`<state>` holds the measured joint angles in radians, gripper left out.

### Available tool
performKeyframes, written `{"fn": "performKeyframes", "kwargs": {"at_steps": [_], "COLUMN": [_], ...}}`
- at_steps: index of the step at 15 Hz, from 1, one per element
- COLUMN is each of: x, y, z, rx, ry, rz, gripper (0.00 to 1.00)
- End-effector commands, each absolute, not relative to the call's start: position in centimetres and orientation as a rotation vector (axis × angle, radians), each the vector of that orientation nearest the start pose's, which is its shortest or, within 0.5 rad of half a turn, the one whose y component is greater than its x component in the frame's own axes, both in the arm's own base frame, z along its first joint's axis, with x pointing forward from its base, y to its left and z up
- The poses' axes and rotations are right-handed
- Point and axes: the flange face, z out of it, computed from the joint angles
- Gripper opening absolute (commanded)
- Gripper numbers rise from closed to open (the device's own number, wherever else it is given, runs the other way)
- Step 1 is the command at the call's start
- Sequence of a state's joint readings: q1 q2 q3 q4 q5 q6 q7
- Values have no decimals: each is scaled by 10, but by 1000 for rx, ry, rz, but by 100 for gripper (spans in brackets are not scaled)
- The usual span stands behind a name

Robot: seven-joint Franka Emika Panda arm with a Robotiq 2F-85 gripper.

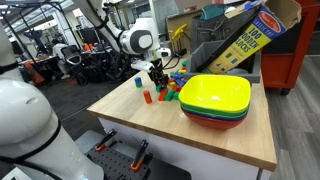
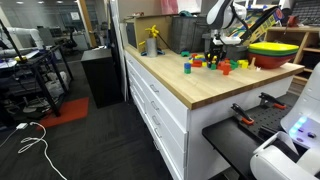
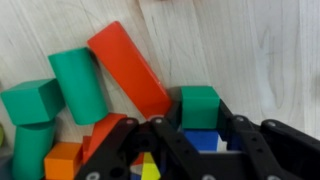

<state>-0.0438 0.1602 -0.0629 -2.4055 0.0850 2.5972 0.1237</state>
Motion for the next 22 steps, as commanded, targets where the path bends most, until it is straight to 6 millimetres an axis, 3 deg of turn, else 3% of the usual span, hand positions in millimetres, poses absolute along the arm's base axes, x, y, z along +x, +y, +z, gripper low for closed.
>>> {"fn": "performKeyframes", "kwargs": {"at_steps": [1,12,22], "x": [489,495,480], "y": [-53,-35,-6], "z": [264,289,249], "rx": [-3053,-3039,-3083], "ry": [506,440,313], "rz": [-61,-133,-30], "gripper": [12,12,12]}}
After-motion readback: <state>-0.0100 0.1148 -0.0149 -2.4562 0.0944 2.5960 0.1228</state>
